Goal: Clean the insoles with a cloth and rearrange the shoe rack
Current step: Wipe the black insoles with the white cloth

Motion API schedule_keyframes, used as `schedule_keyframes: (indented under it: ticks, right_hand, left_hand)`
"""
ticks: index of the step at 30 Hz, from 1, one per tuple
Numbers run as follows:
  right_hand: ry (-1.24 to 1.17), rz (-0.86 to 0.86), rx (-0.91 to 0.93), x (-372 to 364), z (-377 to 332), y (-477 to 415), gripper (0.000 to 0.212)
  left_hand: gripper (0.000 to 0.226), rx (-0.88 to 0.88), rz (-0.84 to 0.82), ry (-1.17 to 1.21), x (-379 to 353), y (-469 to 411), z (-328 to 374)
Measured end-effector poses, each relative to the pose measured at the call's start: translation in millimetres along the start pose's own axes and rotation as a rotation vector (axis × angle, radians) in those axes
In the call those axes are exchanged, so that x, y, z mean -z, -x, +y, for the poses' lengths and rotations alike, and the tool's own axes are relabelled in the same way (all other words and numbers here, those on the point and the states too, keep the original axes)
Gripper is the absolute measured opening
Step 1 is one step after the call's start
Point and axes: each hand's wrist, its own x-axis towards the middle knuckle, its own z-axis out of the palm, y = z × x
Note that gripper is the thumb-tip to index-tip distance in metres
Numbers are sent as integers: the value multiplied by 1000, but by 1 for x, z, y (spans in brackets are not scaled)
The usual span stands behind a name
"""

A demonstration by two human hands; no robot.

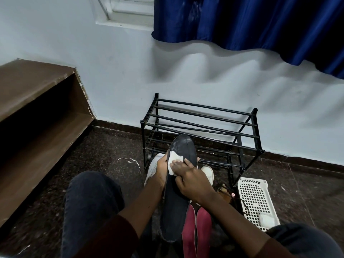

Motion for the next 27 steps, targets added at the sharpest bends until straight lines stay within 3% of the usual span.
schedule_keyframes:
  ticks: [2,4,7,8,10,11,13,14,17,19,22,24,25,27]
  right_hand:
    - [98,17,-22,6,4,-17,72]
    - [172,39,-61,12,10,-33,75]
    - [182,29,-122,19,13,-46,67]
    - [162,22,-117,19,10,-45,63]
    - [96,6,-71,16,2,-38,59]
    - [51,-4,-35,13,-1,-33,62]
    - [-47,-17,1,5,-8,-20,67]
    - [-107,-5,-6,1,-10,-13,66]
    - [-266,34,-9,-6,-14,5,61]
    - [-218,63,9,-10,-14,9,58]
    - [-62,61,-10,-3,-18,-3,60]
    - [46,61,-29,3,-15,-17,54]
    - [91,59,-45,7,-12,-26,53]
    - [153,71,-105,12,-4,-41,54]
  left_hand:
    - [18,61,-160,66,-8,9,-3]
    - [51,21,-310,104,-8,12,-6]
    - [50,-50,-478,180,-15,16,-1]
    - [50,-37,-448,170,-16,17,2]
    - [25,20,-188,134,-9,9,3]
    - [24,7,-96,114,-7,8,5]
    - [65,3,-70,58,-1,1,7]
    - [70,24,-84,88,-3,4,10]
    - [58,29,-24,50,1,5,8]
    - [48,45,34,38,4,5,7]
    - [57,75,-33,117,6,2,7]
    - [42,40,-98,86,0,9,5]
    - [34,-72,-189,92,-7,18,6]
    - [44,-304,-422,156,-10,24,4]
